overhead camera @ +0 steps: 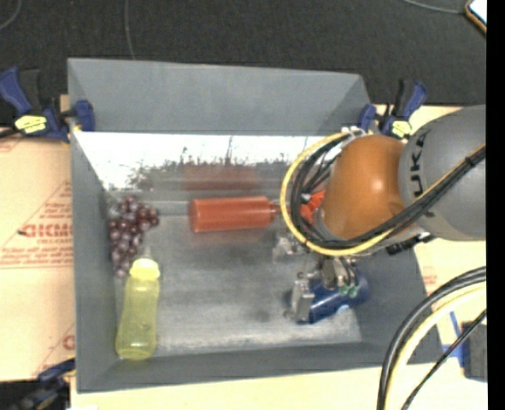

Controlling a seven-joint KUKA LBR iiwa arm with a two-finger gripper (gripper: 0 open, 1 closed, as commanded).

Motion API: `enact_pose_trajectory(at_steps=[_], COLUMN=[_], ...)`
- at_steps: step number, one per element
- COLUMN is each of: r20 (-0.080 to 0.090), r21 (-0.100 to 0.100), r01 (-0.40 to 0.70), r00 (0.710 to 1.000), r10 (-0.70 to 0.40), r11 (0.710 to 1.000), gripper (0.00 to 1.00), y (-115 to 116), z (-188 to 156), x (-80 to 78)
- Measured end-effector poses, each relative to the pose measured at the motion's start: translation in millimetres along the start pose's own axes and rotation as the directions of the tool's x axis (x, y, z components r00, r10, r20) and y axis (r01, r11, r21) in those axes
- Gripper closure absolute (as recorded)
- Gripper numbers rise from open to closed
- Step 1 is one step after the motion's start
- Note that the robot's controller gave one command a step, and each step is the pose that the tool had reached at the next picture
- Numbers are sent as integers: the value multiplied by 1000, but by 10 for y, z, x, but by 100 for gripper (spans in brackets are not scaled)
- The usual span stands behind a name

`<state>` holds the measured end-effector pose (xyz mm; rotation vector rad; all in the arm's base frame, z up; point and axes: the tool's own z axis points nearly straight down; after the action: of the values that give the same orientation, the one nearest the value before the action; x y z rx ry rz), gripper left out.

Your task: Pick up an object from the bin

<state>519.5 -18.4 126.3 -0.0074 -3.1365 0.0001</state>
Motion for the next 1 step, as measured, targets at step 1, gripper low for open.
enact_pose_trajectory(at_steps=[1], r20=[8], r21=[0], r01=[1], r00=[1000], r10=[-1], r11=[1000], gripper=[0], y=[-1], z=[-46], x=[-17])
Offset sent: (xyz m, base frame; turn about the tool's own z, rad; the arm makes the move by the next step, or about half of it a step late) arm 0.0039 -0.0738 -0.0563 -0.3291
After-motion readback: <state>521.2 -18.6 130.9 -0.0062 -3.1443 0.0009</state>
